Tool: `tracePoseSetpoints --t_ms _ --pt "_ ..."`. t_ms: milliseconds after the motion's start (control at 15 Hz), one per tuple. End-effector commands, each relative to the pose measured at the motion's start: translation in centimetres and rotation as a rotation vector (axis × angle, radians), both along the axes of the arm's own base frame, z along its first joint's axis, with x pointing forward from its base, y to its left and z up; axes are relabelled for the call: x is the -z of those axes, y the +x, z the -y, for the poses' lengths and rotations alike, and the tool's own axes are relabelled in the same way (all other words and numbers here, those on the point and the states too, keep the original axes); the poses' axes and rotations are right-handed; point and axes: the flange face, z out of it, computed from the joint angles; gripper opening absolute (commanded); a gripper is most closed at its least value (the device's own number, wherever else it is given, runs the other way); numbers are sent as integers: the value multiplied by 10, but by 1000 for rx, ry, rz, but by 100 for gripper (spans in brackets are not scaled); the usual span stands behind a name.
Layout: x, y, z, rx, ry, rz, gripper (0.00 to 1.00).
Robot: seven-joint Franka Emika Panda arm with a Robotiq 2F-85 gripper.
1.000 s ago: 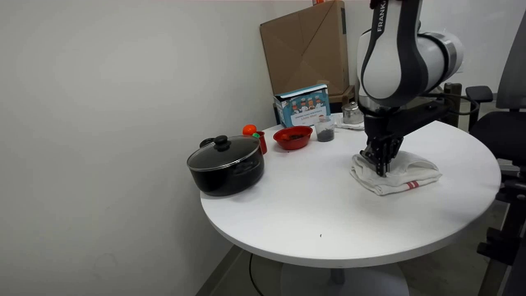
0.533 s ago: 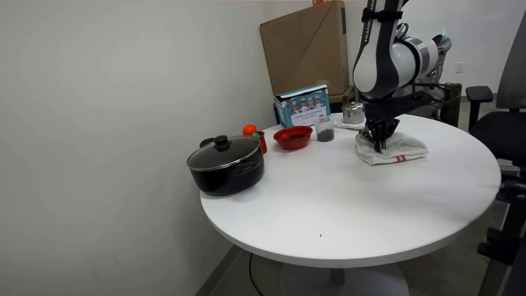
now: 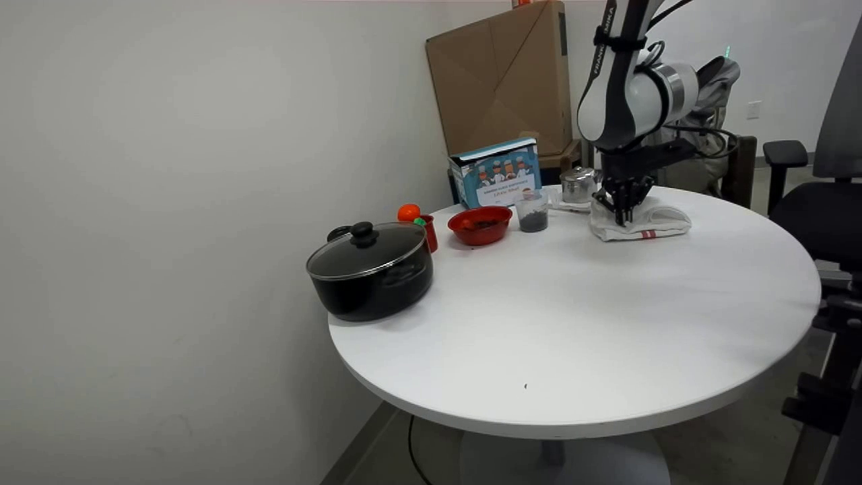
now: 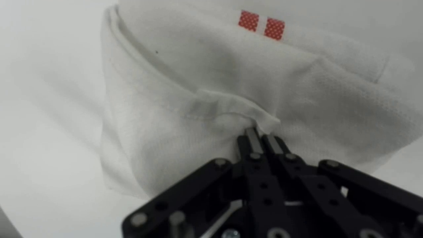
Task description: Use the towel on the left to wipe the table
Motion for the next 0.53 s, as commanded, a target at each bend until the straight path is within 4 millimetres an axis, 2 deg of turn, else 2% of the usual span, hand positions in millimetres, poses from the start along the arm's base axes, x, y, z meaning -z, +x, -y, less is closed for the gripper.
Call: tracePoseSetpoints --t_ms 0,133,333,400,467 --pt "27 7 16 44 -12 -23 7" --pt "30 7 -1 16 11 -34 7" --pt "31 -4 -44 -67 47 -52 7" --pt "30 -13 -65 -99 71 -59 7" --pt "25 -19 -78 -139 86 -61 7"
